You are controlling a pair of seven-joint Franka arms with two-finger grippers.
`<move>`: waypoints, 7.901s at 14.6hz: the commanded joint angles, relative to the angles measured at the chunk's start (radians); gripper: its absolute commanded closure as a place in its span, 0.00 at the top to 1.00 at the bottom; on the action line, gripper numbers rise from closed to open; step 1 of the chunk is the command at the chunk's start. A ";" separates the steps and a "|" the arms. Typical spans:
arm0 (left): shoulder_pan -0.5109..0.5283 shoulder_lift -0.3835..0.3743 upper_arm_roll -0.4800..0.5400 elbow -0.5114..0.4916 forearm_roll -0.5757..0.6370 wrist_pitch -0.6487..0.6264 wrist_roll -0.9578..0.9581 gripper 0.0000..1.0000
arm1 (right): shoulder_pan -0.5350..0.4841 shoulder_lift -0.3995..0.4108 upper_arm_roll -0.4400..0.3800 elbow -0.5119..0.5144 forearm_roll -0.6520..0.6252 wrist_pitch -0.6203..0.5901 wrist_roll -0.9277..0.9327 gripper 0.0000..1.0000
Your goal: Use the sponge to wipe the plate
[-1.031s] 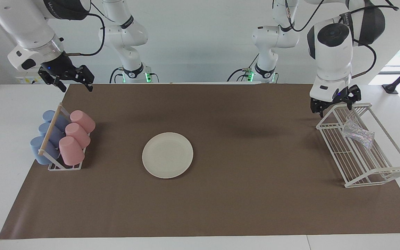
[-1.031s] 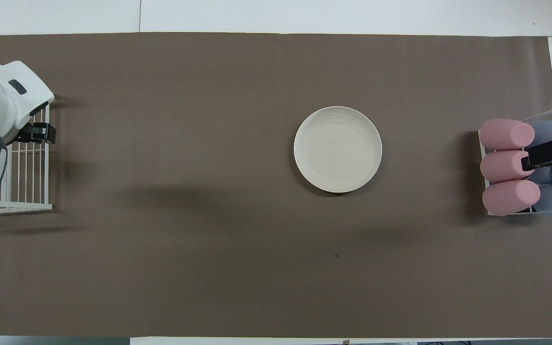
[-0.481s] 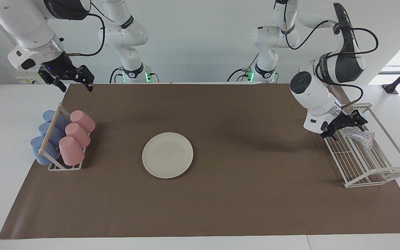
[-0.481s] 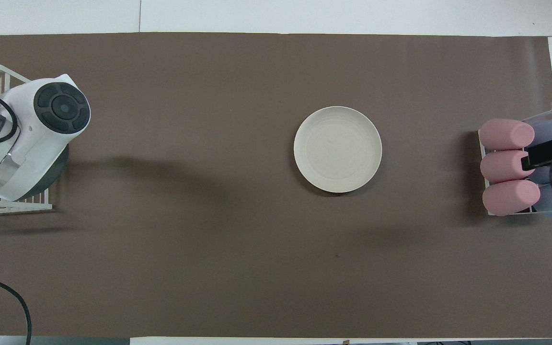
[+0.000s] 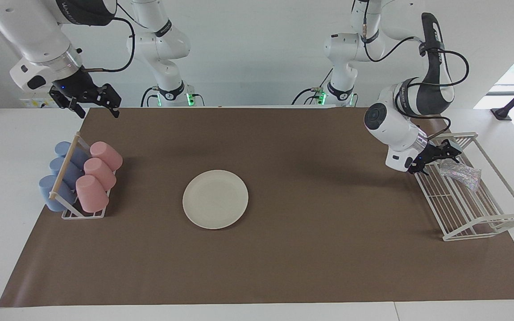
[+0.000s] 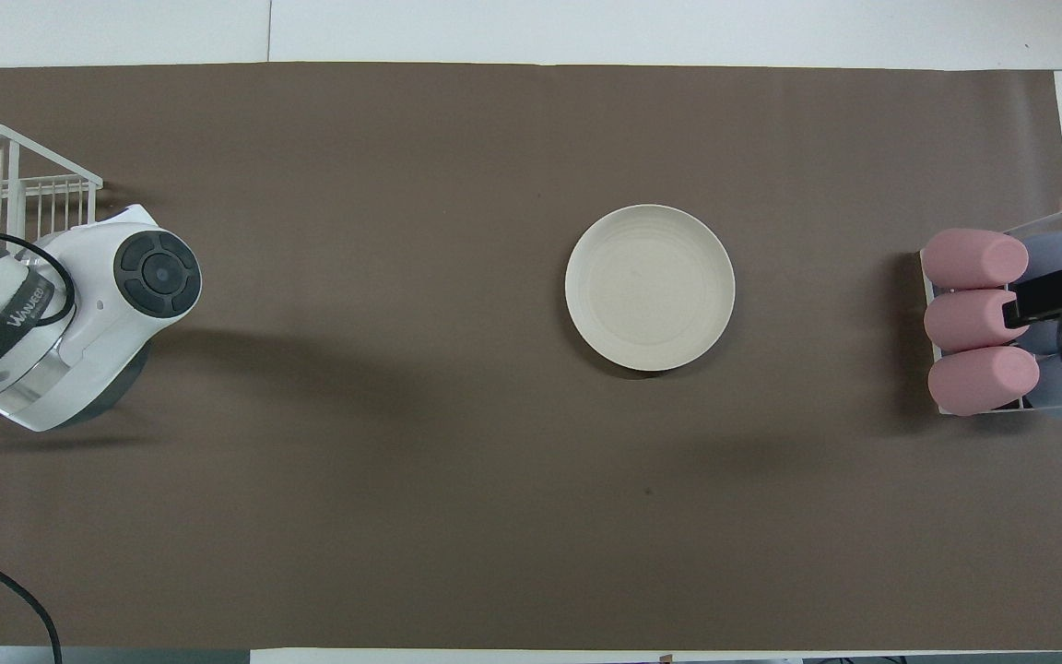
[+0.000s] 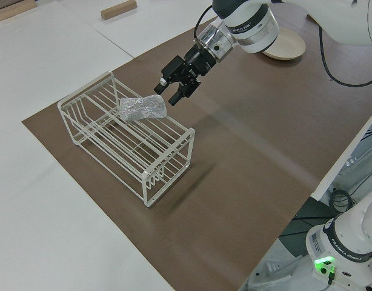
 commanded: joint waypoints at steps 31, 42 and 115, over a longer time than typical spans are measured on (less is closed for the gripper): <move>0.038 -0.032 -0.007 0.073 0.037 0.050 -0.009 0.00 | -0.005 0.007 0.013 0.019 0.005 -0.031 0.112 1.00; -0.019 -0.035 -0.013 0.427 -0.557 -0.186 0.145 0.00 | 0.002 0.001 0.016 0.011 0.009 -0.029 0.374 1.00; -0.117 -0.092 -0.010 0.027 -2.504 -0.435 0.559 0.00 | 0.428 -0.128 0.257 -0.362 0.334 0.702 2.143 0.00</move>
